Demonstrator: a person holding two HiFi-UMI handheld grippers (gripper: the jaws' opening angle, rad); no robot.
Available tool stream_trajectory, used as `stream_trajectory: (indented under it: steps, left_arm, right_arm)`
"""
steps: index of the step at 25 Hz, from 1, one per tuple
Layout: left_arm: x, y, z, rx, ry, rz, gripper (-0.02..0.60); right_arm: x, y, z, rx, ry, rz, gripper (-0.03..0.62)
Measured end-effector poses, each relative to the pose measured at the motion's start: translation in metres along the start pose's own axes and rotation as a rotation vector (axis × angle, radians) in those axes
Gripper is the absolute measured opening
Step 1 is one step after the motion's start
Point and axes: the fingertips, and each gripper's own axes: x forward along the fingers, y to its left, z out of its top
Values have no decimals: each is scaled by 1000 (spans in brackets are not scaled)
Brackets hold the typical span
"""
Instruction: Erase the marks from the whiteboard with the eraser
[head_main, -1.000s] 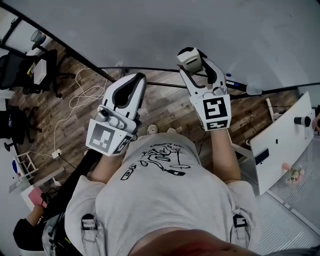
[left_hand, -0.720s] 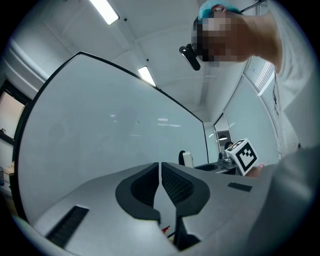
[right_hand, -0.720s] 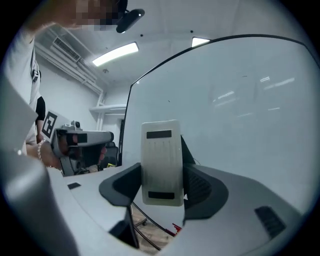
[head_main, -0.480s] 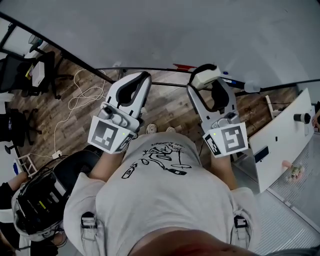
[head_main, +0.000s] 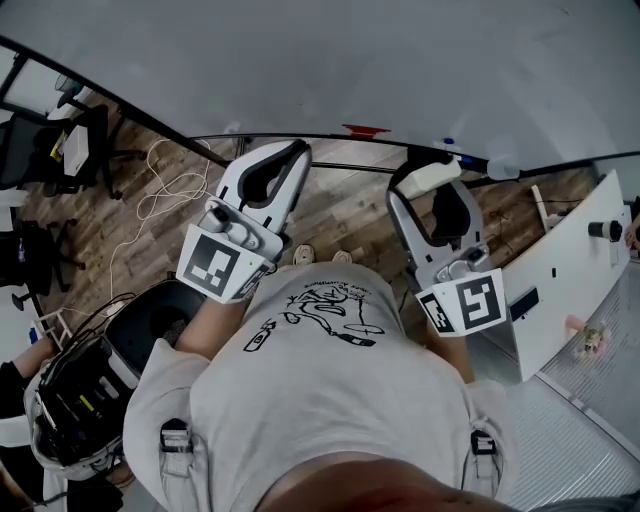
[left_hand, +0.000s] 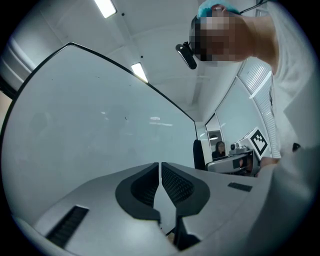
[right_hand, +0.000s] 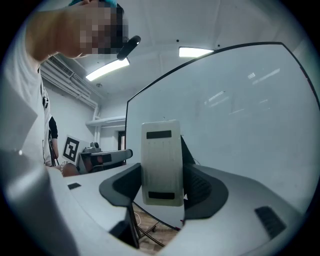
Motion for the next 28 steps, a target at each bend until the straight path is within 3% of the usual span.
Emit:
stream_trajectory:
  steps: [9, 28]
  left_arm:
    - [2, -14, 0, 6, -1, -8, 32]
    - [-10, -5, 8, 1, -18, 19, 32]
  right_arm:
    - [-13, 2, -2, -33, -4, 2, 259]
    - [-6, 9, 9, -37, -14, 5, 259]
